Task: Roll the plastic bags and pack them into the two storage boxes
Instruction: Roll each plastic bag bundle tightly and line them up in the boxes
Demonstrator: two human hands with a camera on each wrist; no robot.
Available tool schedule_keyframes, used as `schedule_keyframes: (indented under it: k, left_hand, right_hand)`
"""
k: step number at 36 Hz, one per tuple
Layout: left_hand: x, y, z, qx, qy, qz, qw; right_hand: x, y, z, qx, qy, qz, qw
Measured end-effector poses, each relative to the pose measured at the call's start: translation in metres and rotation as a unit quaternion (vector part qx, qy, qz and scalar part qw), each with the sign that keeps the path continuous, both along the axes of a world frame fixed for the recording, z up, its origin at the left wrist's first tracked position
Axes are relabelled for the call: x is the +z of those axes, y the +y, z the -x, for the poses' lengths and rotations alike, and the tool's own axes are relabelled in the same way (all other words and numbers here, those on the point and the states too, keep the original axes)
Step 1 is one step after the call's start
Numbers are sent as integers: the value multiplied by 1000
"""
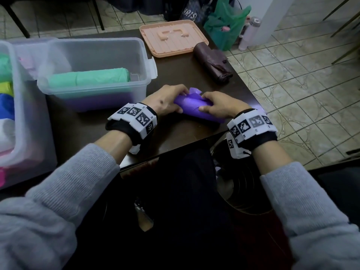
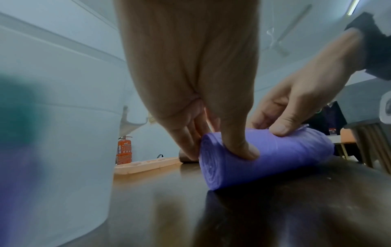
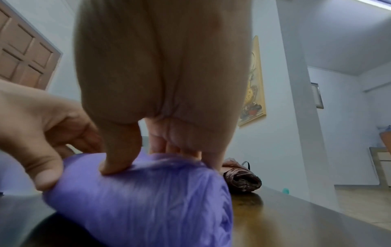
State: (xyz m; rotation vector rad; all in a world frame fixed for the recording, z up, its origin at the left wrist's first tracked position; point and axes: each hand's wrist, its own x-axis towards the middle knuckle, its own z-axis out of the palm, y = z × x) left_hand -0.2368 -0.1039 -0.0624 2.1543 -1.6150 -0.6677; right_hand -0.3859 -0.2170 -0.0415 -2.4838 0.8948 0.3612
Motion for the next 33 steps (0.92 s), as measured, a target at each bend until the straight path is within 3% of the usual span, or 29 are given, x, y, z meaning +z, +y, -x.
schedule_keyframes:
  k: [7,12,18,25,29,31,33]
  left_hand:
    - [4,-3,0,-30,14,-49,998]
    - [8,-2,2,-37,4,-49,998]
    - [12,1,3,-42,6,-65,997]
    - [10,7,4,-10,43,-54,998]
    - [-2,17,5,65,114,-8,991]
    - [-10,26,5,165,195,36,966]
    - [-13,38,3,271,270,66,922]
  right_hand:
    - [14,-2,-9,5,131,-22,991]
    - [-3,5,-15,-50,40,-47,997]
    - [-10,15,-19,10,23,-25,999]
    - [-12,36,-11,23,-33,46,998]
    - [-19,50,-13,14,-34,97,995]
    - [-21,58,-14,19,-42,104,994]
    - [-21,63,-14,26,-48,104,993]
